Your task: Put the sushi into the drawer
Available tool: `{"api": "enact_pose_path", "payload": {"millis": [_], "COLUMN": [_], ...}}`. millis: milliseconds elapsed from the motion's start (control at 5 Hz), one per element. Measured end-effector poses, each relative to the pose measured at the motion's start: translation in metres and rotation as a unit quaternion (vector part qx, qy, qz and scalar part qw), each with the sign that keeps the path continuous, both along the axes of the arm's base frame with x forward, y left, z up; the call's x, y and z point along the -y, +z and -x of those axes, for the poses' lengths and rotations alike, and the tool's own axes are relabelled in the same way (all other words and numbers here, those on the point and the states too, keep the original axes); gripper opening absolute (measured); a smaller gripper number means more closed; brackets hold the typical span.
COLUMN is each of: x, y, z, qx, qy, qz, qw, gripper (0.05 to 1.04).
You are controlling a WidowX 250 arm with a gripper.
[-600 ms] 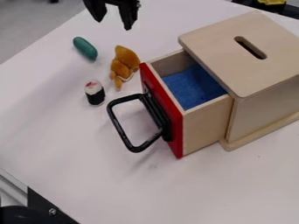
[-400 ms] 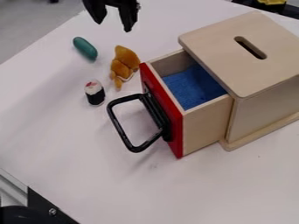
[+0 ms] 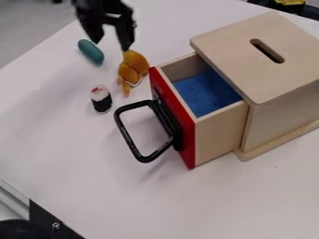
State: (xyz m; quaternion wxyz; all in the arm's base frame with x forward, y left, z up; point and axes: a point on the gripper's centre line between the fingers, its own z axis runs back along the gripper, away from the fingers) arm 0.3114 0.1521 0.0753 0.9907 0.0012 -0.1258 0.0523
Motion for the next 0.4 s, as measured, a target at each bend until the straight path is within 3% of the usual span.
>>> {"api": "enact_pose_path", "payload": {"millis": [200, 400], "x": [-0.004, 0.0], "y": [-0.01, -0.014], "z": [0.022, 0.044], "qx": [-0.022, -0.026], "qy": [-0.008, -0.011], "qz": [-0.03, -0.031], "qw": [0.9993, 0.9992], "gripper": [0.999, 0.999]}}
